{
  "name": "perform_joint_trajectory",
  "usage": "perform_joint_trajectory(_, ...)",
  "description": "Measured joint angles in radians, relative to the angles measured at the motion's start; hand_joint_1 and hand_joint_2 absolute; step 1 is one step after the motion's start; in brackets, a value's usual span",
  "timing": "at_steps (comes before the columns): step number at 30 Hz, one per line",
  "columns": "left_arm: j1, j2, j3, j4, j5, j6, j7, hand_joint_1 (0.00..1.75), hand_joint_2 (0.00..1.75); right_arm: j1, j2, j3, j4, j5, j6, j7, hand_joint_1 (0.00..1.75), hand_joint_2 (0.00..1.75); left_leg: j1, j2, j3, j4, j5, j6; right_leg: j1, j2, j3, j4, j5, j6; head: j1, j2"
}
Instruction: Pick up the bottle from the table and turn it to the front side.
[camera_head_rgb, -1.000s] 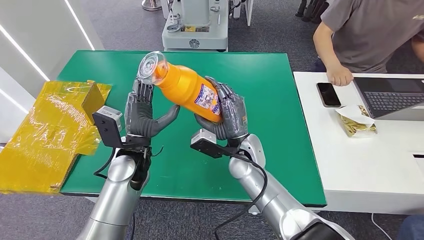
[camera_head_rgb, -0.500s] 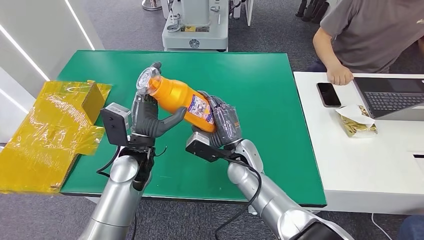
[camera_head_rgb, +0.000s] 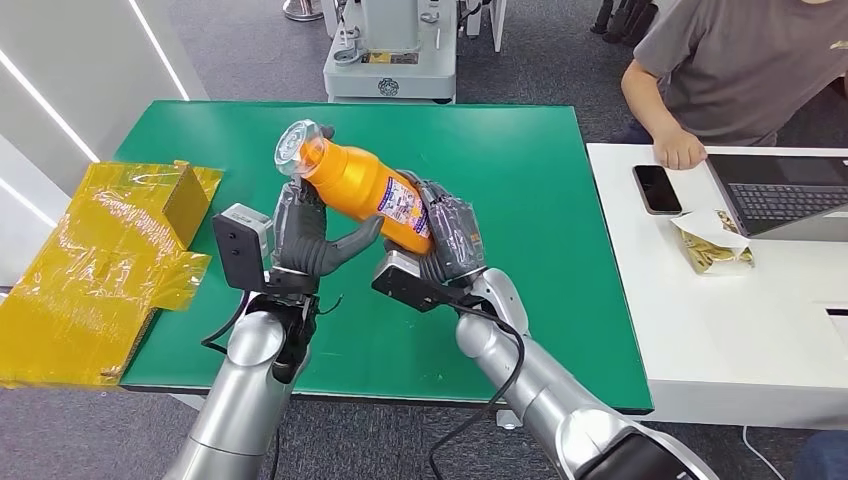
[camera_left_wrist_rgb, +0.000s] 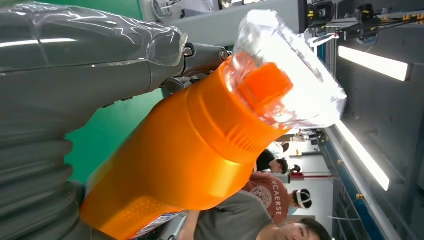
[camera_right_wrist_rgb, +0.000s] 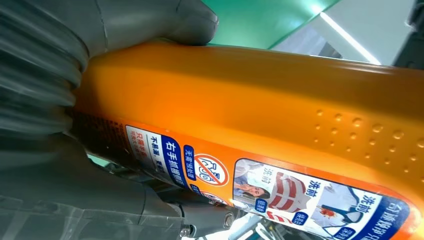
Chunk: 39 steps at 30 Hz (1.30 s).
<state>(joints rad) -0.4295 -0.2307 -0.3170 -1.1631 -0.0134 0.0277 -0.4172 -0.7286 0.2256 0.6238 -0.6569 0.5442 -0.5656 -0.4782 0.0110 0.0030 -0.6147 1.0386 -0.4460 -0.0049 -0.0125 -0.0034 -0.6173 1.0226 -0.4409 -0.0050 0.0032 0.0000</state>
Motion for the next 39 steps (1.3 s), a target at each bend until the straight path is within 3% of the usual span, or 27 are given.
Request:
perform_joint_trajectory(28, -0.044, -0.011, 0.008, 0.036, 0.039, 0.075, 0.000, 0.00, 1.75, -0.021, 0.086, -0.007, 0.076, -0.044, 0.043, -0.050, 1.75, 1.75, 0.000, 0.000, 0.000, 0.000, 0.000, 0.000, 0.000, 0.000, 0.000, 0.000, 0.000, 0.000, 0.000, 0.000)
perform_joint_trajectory(32, -0.049, -0.011, 0.012, 0.041, 0.041, 0.083, 0.000, 1.56, 1.75, -0.020, 0.088, -0.006, 0.081, -0.044, 0.051, -0.050, 1.75, 1.75, 0.000, 0.000, 0.000, 0.000, 0.000, 0.000, 0.000, 0.000, 0.000, 0.000, 0.000, 0.000, 0.000, 0.000)
perform_joint_trajectory(35, -0.049, -0.011, 0.012, 0.044, 0.046, 0.086, -0.002, 1.75, 1.75, -0.020, 0.089, -0.006, 0.083, -0.044, 0.051, -0.051, 1.75, 1.75, 0.000, 0.000, 0.000, 0.000, 0.000, 0.000, 0.000, 0.000, 0.000, 0.000, 0.000, 0.000, 0.000, 0.000)
perform_joint_trajectory(39, -0.049, -0.011, 0.012, 0.051, 0.052, 0.086, -0.006, 1.75, 1.75, -0.020, 0.089, -0.005, 0.086, -0.046, 0.050, -0.052, 1.75, 1.75, 0.000, 0.000, 0.000, 0.000, 0.000, 0.000, 0.000, 0.000, 0.000, 0.000, 0.000, 0.000, 0.000, 0.000)
